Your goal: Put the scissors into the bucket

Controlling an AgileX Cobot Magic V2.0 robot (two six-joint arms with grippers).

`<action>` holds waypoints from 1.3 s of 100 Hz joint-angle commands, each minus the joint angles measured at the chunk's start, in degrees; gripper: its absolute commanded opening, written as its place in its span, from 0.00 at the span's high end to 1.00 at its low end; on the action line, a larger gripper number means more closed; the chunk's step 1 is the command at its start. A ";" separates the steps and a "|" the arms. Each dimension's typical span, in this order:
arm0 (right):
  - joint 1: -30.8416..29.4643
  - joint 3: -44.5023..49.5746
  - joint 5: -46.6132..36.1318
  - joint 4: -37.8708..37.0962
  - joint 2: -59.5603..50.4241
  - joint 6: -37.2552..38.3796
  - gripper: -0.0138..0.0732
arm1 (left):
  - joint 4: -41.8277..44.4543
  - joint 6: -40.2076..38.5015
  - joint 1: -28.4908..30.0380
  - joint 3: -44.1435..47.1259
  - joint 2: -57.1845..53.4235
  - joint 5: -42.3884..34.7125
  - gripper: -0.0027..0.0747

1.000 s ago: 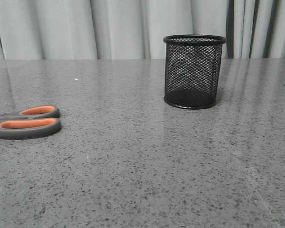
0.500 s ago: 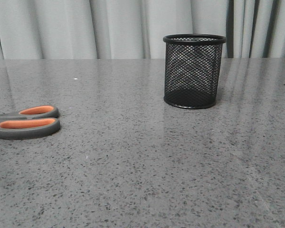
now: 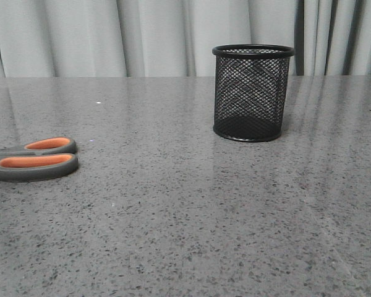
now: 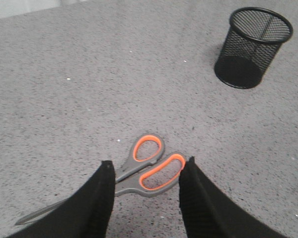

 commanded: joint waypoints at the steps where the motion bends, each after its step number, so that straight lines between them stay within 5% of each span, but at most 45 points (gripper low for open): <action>1: 0.03 -2.03 -3.98 0.08 0.73 -0.83 0.40 | -3.88 1.88 -0.51 -2.45 1.34 -1.70 0.55; 46: 0.03 -2.03 -3.98 0.08 0.73 -0.83 0.40 | 2.56 8.93 -0.51 -16.89 15.89 12.09 0.55; 75: 0.03 -2.03 -3.77 0.08 0.73 -0.83 0.40 | 5.12 34.99 -0.51 -18.86 21.05 15.19 0.55; 104: 0.64 -2.03 -3.89 0.08 0.73 -0.83 0.40 | 5.52 46.96 -0.55 -18.86 27.36 17.38 0.55; 130: 3.19 -2.03 -3.96 0.08 0.73 -0.83 0.40 | 14.24 54.34 -5.93 -18.86 34.50 19.03 0.55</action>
